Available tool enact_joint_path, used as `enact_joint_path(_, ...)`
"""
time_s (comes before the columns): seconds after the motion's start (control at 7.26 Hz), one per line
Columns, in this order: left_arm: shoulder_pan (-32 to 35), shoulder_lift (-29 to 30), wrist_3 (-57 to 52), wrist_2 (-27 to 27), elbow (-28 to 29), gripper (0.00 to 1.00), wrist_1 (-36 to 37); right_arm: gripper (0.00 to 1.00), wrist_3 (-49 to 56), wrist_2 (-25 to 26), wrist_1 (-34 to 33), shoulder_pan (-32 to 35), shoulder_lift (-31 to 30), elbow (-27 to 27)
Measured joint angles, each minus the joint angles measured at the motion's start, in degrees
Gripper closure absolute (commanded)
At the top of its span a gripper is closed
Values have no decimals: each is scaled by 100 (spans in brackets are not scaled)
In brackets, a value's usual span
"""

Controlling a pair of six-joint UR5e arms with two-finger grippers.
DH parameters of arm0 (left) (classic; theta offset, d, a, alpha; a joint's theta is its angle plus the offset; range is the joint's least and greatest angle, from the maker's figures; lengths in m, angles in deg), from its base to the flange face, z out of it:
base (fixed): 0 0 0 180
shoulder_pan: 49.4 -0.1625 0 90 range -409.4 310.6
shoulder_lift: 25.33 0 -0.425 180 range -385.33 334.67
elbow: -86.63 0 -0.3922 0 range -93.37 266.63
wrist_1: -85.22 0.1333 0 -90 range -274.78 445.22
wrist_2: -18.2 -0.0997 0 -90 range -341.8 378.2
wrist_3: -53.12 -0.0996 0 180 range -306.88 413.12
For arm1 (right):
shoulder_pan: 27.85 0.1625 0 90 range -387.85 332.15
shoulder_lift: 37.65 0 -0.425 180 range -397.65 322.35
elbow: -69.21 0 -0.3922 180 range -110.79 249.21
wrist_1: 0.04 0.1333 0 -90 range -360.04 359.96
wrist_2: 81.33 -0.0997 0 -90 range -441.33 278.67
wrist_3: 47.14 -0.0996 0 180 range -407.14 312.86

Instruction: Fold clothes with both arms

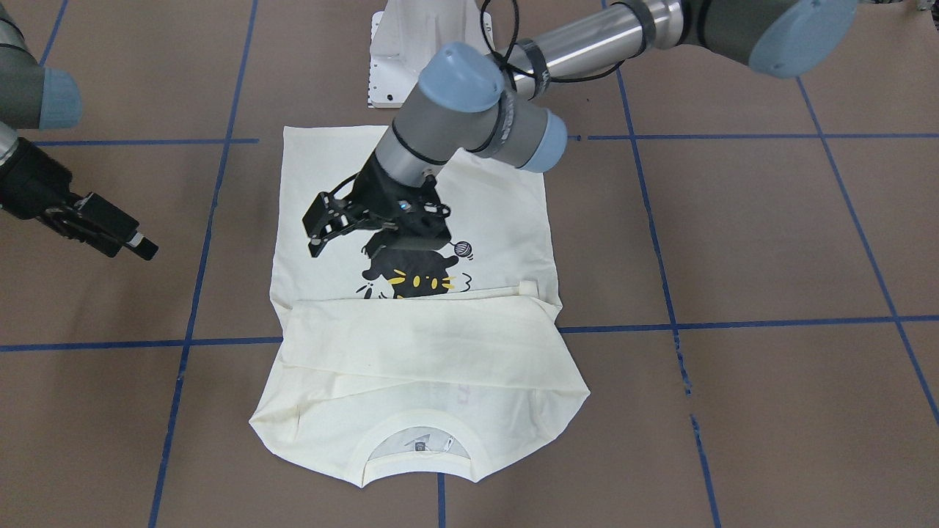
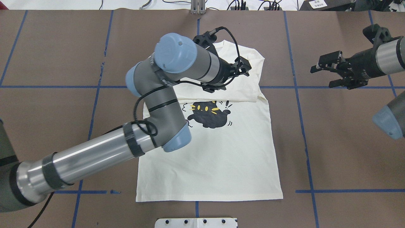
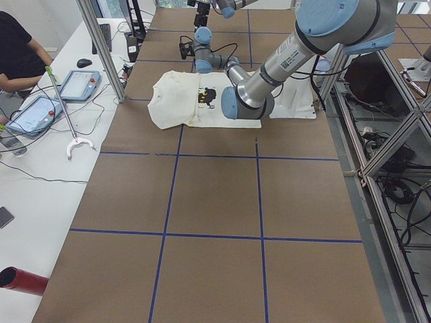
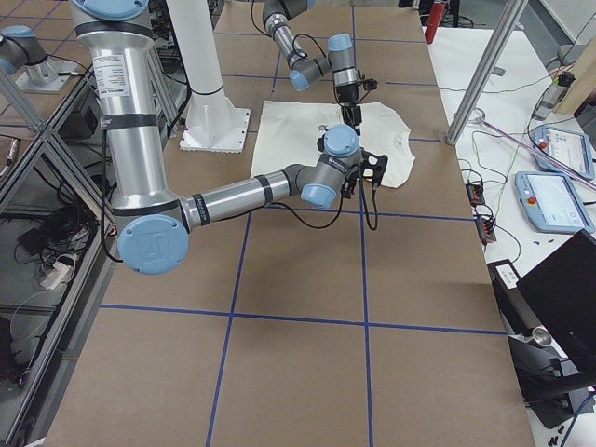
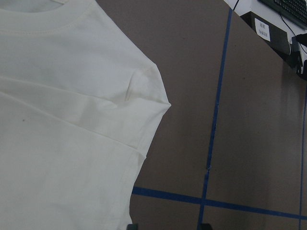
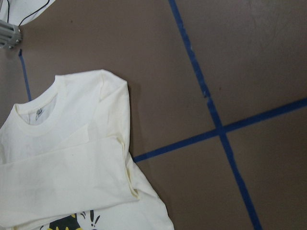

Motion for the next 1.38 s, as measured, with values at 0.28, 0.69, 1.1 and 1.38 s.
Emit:
enact_joint_path(0.28,46,-1281,-13,161,-1779,12,377,1,-776,1297,-111,-1425,-351,-675)
enact_joint_path(0.69,94,-2410,32,474,-2811,5,513,14,-1715,4322,-1507,-4292,-564,-1496)
enact_joint_path(1.1,115,-2689,41,522,-2863,5,527,19,-2850,5535,-2871,-5711,-666,-2037)
enact_joint_path(1.38,112,-2719,82,511,-2844,5,525,28,-3010,5600,-3077,-5858,-885,-2075)
